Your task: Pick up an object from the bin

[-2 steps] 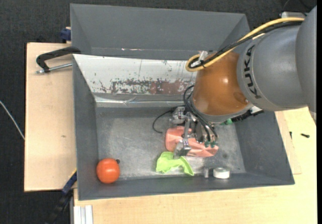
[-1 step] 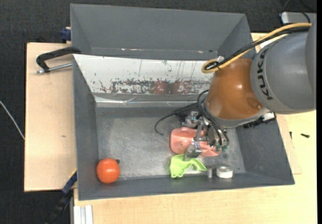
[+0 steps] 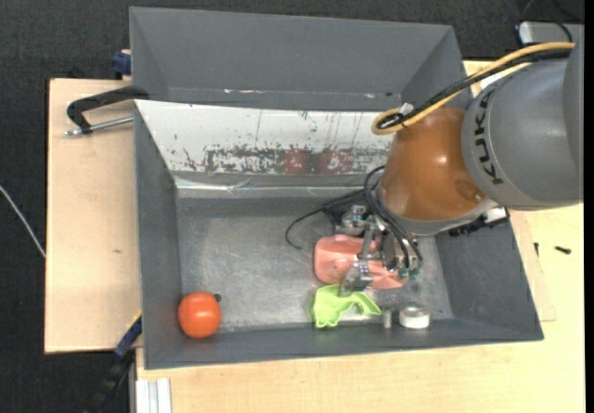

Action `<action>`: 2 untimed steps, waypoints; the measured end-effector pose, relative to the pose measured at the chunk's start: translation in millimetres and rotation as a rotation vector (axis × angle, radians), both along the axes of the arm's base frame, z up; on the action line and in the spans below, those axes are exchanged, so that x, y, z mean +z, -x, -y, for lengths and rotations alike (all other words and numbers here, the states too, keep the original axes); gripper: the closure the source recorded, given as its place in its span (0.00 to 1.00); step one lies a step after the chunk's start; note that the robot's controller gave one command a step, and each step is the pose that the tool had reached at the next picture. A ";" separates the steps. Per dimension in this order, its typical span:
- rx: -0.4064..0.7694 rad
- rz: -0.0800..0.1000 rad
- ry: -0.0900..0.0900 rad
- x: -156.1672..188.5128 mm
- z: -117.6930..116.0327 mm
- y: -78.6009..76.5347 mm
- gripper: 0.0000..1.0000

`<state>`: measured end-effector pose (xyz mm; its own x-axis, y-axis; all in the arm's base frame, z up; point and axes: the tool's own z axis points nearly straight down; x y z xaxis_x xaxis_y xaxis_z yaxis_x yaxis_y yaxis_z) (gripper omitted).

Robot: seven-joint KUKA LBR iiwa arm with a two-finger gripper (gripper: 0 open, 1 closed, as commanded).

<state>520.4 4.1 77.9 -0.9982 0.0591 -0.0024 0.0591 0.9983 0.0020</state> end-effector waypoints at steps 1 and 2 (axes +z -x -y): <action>-0.003 -0.010 0.001 36.8 -1.5 4.8 1.00; -0.008 0.001 0.001 65.3 4.9 8.8 1.00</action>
Offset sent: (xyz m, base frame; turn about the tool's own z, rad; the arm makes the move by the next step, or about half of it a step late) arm -0.0087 -0.0054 0.0647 0.0074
